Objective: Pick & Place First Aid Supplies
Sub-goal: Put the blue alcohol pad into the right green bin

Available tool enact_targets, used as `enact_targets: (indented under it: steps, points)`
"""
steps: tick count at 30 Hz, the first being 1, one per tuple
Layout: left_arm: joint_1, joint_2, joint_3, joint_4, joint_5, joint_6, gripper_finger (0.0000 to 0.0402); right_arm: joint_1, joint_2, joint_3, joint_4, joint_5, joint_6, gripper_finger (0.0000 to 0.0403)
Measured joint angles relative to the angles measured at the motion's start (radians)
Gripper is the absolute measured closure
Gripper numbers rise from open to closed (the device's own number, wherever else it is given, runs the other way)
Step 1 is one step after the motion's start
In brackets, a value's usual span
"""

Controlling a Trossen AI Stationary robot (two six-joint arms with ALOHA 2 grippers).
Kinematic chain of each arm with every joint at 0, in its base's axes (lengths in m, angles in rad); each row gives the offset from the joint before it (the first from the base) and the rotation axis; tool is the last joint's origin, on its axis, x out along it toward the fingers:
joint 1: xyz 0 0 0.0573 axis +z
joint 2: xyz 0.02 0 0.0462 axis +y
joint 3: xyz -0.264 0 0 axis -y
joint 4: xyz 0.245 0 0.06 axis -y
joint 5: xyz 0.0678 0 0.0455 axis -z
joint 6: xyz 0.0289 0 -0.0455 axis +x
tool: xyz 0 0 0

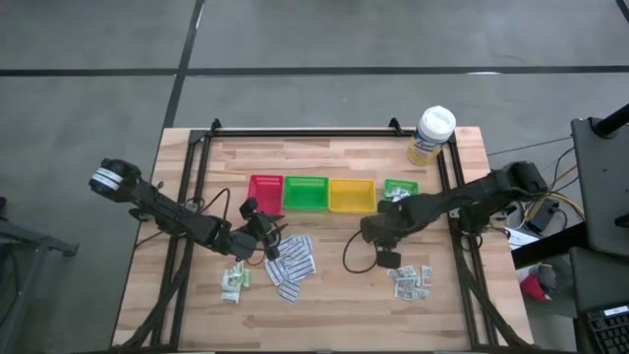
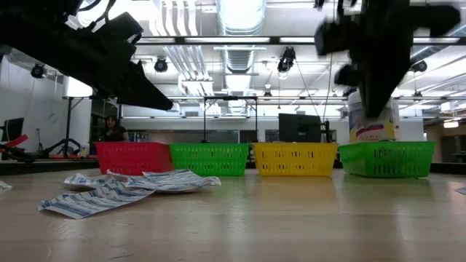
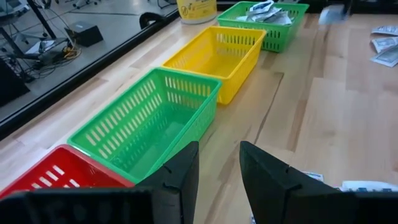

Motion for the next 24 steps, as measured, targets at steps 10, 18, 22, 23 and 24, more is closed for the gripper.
enact_targets:
  steps: [10,18,22,23,24]
  points:
    - [0.000,0.000,0.000,0.008,0.003,-0.003,0.0281,0.000,-0.235,0.049,-0.288,0.310,0.134,0.0394]
    - [0.000,0.000,0.000,0.026,0.006,-0.002,0.0281,-0.005,-0.272,-0.120,-0.256,0.416,0.099,0.0394]
    - [0.000,0.000,0.000,0.028,0.006,0.002,0.0281,-0.006,-0.265,-0.195,-0.145,0.418,0.059,0.0394]
    - [0.000,0.000,0.000,0.029,0.007,0.005,0.0281,-0.008,-0.265,-0.207,-0.115,0.418,0.044,0.0394]
    - [0.000,0.000,0.000,0.031,0.009,0.009,0.0281,-0.012,-0.265,-0.219,-0.093,0.417,0.037,0.0394]
